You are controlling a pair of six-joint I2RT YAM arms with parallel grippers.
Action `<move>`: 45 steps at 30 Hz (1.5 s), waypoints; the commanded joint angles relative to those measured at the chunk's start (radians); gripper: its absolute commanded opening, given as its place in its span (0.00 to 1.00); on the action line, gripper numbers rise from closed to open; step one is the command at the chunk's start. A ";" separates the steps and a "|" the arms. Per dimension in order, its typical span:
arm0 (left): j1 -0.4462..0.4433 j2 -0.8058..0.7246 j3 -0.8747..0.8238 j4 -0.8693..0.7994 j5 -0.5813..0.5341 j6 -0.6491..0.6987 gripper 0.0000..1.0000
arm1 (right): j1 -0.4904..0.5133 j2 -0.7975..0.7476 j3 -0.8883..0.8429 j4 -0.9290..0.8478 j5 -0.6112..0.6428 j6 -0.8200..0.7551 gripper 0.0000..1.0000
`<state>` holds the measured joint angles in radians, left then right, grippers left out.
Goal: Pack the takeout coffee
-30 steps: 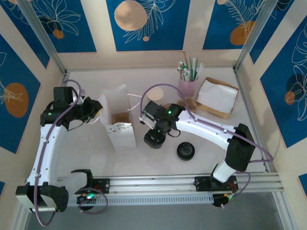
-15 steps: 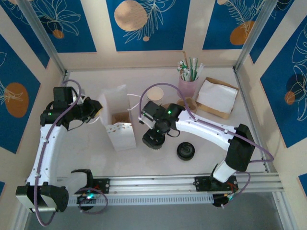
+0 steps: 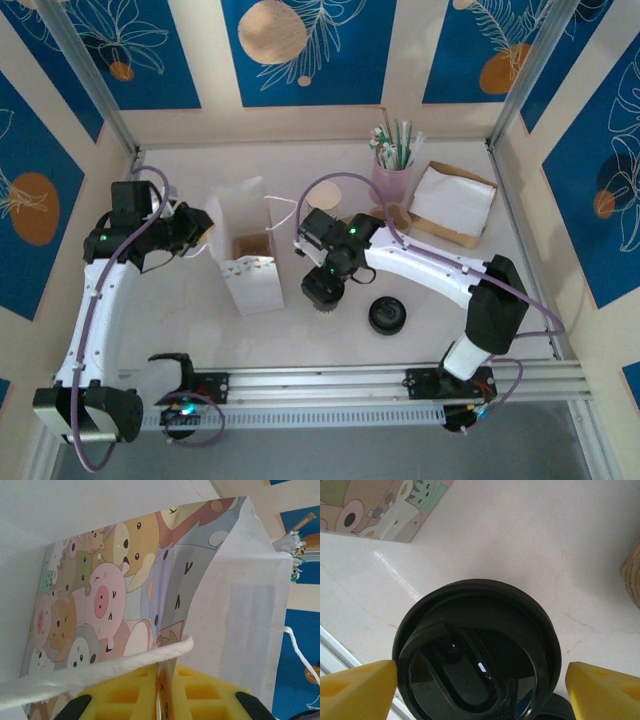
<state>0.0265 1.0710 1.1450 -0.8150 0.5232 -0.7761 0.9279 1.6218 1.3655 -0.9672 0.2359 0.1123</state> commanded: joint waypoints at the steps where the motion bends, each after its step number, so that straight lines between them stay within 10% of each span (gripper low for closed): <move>1: 0.016 -0.007 0.003 0.010 0.012 0.014 0.13 | -0.005 0.013 -0.010 0.002 -0.037 0.012 0.84; 17: 0.016 -0.005 0.001 0.015 0.009 0.009 0.17 | -0.001 0.033 0.005 -0.009 -0.037 0.025 0.72; 38: 0.027 -0.020 0.109 -0.053 0.009 0.085 0.99 | 0.012 -0.215 0.096 -0.209 0.001 0.231 0.65; 45: 0.042 -0.038 0.256 -0.129 0.009 0.123 1.00 | 0.021 -0.396 0.130 -0.250 0.025 0.323 0.65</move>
<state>0.0502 1.0657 1.3296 -0.8948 0.5228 -0.6895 0.9405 1.2968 1.4445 -1.1706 0.2470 0.3706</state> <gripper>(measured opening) 0.999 0.647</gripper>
